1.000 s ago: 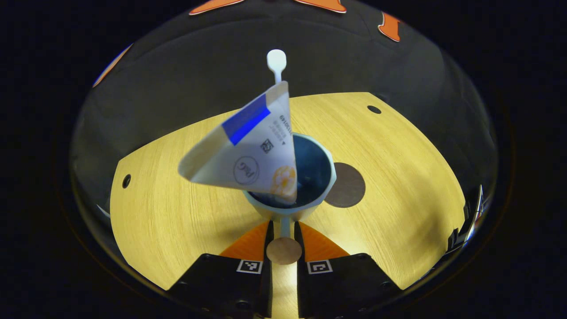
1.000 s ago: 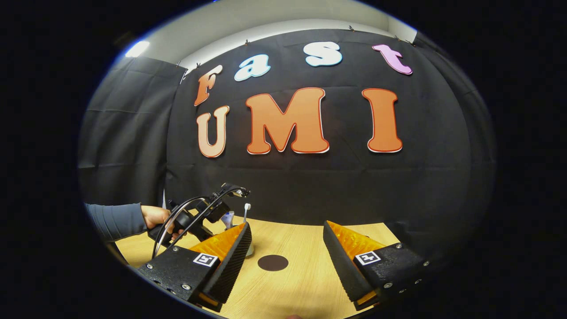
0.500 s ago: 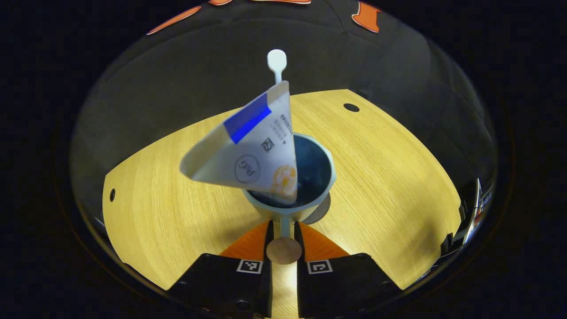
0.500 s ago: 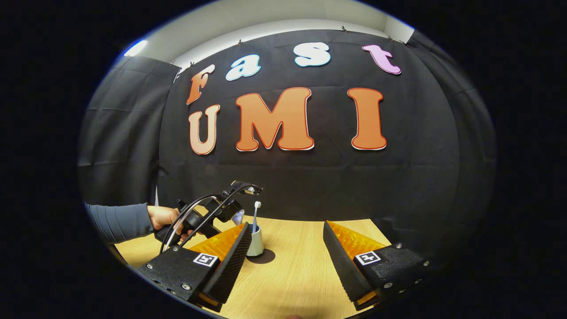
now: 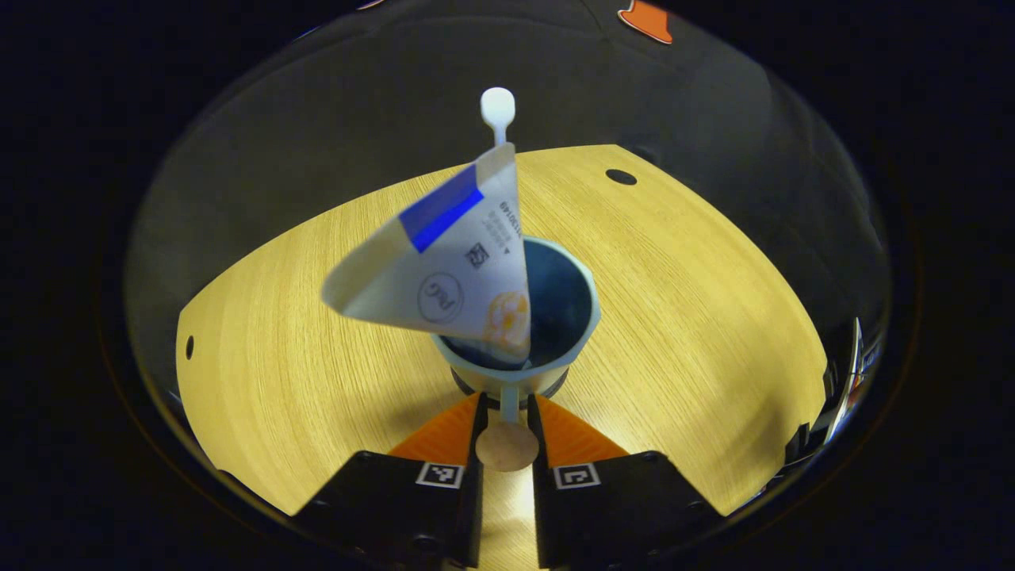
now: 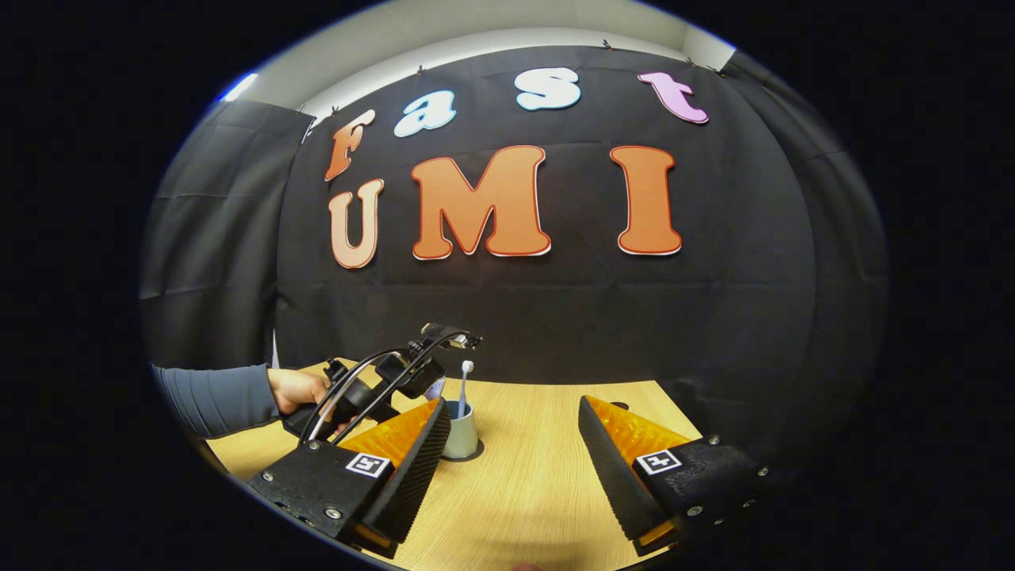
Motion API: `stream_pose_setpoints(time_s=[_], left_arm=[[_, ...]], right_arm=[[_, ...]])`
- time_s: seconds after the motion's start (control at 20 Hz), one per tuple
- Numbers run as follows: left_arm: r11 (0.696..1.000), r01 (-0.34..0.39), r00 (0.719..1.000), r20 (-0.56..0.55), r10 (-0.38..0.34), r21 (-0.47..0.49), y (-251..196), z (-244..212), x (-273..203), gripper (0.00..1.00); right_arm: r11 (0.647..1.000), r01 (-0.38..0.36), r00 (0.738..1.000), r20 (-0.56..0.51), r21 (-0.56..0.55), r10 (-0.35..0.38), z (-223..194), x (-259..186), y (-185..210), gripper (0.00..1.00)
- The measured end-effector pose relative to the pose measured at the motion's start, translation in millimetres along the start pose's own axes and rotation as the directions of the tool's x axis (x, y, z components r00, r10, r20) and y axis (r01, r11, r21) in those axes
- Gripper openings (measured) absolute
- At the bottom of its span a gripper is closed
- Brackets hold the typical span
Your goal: Put the toothbrush and toothpaste on the desktop into the cup, then pick up the cup and place it on the coaster on the desktop.
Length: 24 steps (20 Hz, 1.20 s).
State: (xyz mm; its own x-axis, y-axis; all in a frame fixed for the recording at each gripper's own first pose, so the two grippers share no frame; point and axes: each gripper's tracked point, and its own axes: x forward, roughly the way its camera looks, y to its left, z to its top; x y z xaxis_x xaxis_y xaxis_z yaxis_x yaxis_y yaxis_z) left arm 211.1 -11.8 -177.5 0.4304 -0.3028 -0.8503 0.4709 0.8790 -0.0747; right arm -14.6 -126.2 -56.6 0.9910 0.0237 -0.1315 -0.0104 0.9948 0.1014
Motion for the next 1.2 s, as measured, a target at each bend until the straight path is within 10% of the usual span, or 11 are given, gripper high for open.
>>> stream_pose_setpoints(time_s=[0.25,0.6,1.2], left_arm=[[0.999,-0.033,0.996,0.083,0.032,0.006,7.4,0.8,-48.4,0.92],[0.988,-0.144,0.93,0.335,0.153,-0.052,39.2,12.2,-160.2,0.99],[0.9,-0.335,0.622,0.653,0.433,-0.279,110.6,-12.4,-343.8,0.98]], right_arm=[[1.0,-0.004,1.0,0.007,-0.004,0.004,5.2,2.5,13.8,0.97],[0.999,-0.023,0.998,0.063,-0.042,0.025,37.2,5.2,52.3,0.96],[0.995,-0.041,0.976,0.209,-0.087,0.058,87.1,1.8,134.7,0.97]])
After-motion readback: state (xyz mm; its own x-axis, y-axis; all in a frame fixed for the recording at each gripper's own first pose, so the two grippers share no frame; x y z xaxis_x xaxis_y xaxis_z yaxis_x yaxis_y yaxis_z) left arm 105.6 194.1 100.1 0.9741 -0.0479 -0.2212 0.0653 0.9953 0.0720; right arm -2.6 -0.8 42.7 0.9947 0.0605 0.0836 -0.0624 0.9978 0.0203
